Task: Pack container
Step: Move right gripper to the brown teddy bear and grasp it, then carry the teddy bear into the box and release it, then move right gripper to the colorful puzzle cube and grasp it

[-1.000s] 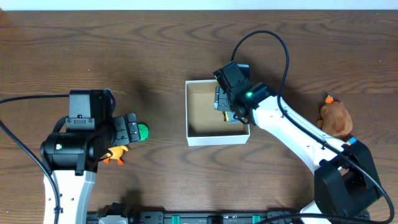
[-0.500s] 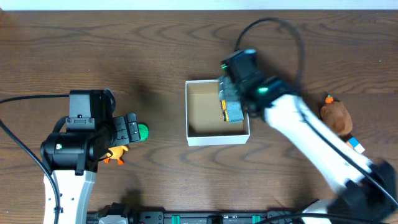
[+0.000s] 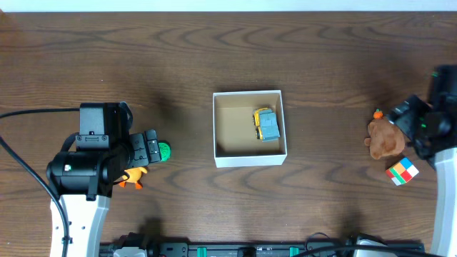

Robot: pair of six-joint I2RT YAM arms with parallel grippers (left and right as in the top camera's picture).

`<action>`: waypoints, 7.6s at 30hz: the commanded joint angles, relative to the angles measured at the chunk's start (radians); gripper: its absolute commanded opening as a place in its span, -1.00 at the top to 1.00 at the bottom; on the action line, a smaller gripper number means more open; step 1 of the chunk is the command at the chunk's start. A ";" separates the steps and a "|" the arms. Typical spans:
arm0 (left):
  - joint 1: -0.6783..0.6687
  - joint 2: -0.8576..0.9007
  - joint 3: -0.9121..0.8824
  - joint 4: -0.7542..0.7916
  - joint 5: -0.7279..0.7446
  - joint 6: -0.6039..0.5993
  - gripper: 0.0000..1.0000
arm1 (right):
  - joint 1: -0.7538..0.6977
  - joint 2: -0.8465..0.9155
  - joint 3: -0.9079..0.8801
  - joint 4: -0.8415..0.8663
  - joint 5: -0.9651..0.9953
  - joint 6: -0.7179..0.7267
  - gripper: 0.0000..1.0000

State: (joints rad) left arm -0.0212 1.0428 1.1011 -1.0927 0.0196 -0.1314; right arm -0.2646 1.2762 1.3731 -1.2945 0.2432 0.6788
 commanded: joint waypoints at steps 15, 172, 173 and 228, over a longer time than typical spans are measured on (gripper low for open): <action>0.005 0.003 0.016 -0.002 -0.002 -0.005 -0.96 | -0.188 0.078 -0.408 0.373 -0.204 -0.219 -0.98; 0.005 0.003 0.016 -0.002 -0.001 -0.005 -0.96 | -0.061 0.033 -0.056 0.053 0.123 0.219 -0.98; 0.005 0.003 0.016 -0.002 -0.001 -0.005 -0.96 | -0.092 0.046 -0.074 0.068 0.122 0.204 -0.98; 0.005 0.003 0.016 -0.002 -0.001 -0.005 -0.96 | -0.305 0.413 -0.426 0.503 -0.121 -0.224 -0.83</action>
State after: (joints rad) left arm -0.0212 1.0435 1.1011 -1.0927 0.0200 -0.1314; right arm -0.5610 1.6867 0.9524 -0.7925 0.1242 0.4587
